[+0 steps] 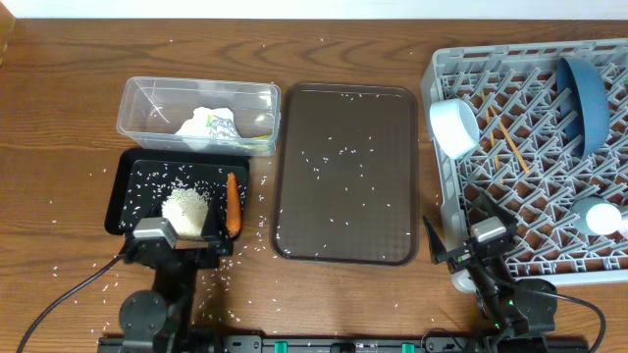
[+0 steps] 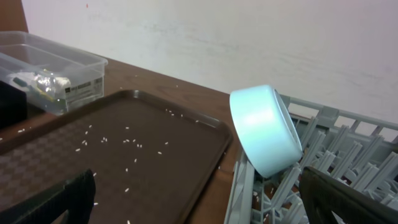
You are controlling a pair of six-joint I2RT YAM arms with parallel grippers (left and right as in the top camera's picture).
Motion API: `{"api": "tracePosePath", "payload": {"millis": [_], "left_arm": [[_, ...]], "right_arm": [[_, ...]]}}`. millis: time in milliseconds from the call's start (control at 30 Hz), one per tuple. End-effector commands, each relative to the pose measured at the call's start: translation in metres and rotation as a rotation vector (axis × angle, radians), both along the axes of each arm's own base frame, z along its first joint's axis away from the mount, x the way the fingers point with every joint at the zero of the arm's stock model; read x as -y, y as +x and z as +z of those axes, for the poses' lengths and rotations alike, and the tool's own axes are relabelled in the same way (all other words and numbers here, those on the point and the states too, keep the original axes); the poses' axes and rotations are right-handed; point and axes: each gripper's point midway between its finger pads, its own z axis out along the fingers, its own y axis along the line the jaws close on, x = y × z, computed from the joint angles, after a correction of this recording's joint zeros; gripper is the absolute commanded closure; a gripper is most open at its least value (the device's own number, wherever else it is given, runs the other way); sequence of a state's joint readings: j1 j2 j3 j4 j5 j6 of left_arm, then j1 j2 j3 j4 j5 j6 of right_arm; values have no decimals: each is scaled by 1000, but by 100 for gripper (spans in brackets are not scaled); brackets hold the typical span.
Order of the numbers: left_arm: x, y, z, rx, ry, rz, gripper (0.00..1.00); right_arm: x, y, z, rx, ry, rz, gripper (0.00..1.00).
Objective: Sort waste into correct bins and load items into the dishwasher rack
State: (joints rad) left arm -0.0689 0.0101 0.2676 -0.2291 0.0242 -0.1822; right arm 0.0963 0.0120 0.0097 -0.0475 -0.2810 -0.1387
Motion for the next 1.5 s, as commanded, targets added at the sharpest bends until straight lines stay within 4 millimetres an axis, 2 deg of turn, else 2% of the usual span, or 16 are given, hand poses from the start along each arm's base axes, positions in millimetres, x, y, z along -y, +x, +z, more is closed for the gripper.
{"api": "tracePosePath", "payload": {"millis": [0,167,433,1467], "left_arm": [[2,8,-25,-22,10,-10,2],[3,18,-50,-17,10,-10,2],[3,21,-81,-77,14,-10,2],[3,21,-85,-94,15,-10,2]], "right_arm": [[2,0,-1,-2,11,-5,1],[2,0,-1,-2,11,-5,1],[2,0,-1,-2,11,-5,1],[2,0,-1,-2,11,-5,1]]}}
